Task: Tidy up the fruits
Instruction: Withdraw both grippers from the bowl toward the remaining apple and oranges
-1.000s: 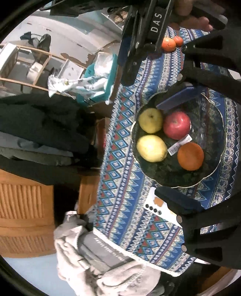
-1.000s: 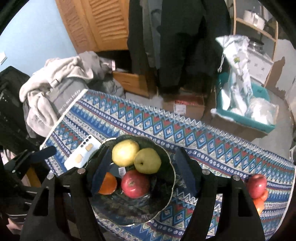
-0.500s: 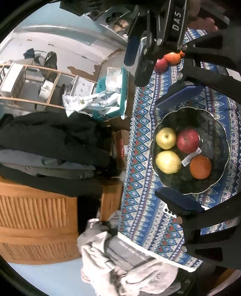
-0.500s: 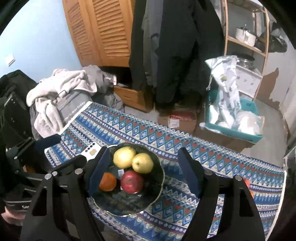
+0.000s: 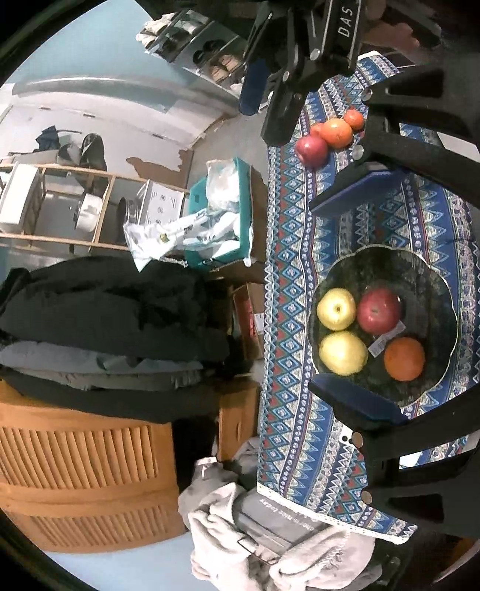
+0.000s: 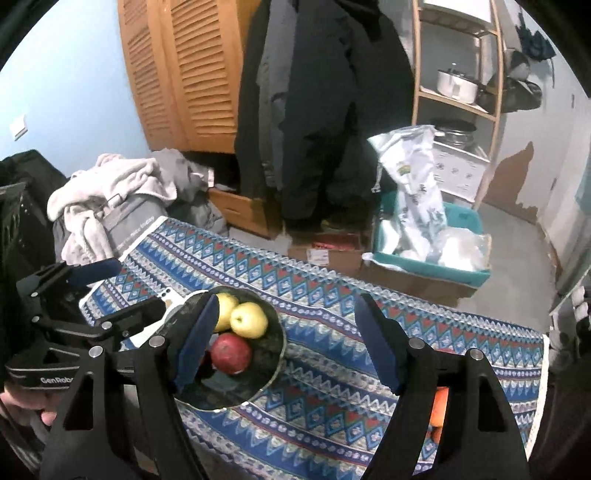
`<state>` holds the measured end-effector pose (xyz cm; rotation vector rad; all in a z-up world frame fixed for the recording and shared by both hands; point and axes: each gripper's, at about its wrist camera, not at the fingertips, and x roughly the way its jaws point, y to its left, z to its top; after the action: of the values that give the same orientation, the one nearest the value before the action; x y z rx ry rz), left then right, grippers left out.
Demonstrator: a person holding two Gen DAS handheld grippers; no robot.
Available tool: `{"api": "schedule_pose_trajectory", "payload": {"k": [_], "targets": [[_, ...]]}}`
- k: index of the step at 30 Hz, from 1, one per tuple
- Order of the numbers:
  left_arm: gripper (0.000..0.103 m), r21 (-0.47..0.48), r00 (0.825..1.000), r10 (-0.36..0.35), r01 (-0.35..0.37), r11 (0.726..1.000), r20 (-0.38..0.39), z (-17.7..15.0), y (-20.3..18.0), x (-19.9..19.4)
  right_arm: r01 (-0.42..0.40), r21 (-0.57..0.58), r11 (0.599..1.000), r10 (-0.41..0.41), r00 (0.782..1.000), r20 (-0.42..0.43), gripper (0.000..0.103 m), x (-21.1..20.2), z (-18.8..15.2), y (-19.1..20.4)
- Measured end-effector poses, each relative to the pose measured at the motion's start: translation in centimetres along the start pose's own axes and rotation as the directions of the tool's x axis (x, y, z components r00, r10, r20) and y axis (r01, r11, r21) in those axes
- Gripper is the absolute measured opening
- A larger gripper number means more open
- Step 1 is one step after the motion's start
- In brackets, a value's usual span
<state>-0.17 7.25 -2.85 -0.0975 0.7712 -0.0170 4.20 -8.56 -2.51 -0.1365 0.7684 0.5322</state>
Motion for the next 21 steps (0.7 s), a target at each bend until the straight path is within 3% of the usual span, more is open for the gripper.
{"api": "schedule_pose_trajectory", "payload": {"k": [13, 21], "targets": [[0.088, 0.109, 0.999, -0.042, 0.045, 0.993, -0.026, 0.3, -5.8, 1.4, 0.081, 0.078, 0.994, -0.083, 0.997, 0.013, 0.077, -3.0, -2.3, -5.8], [0.088, 0.144, 0.991, -0.110, 0.121, 0.982, -0.079, 0.3, -9.5, 3.5, 0.158, 0.127, 0.979, -0.157, 0.987, -0.014, 0.077, -4.0, -4.6, -10.3]]}}
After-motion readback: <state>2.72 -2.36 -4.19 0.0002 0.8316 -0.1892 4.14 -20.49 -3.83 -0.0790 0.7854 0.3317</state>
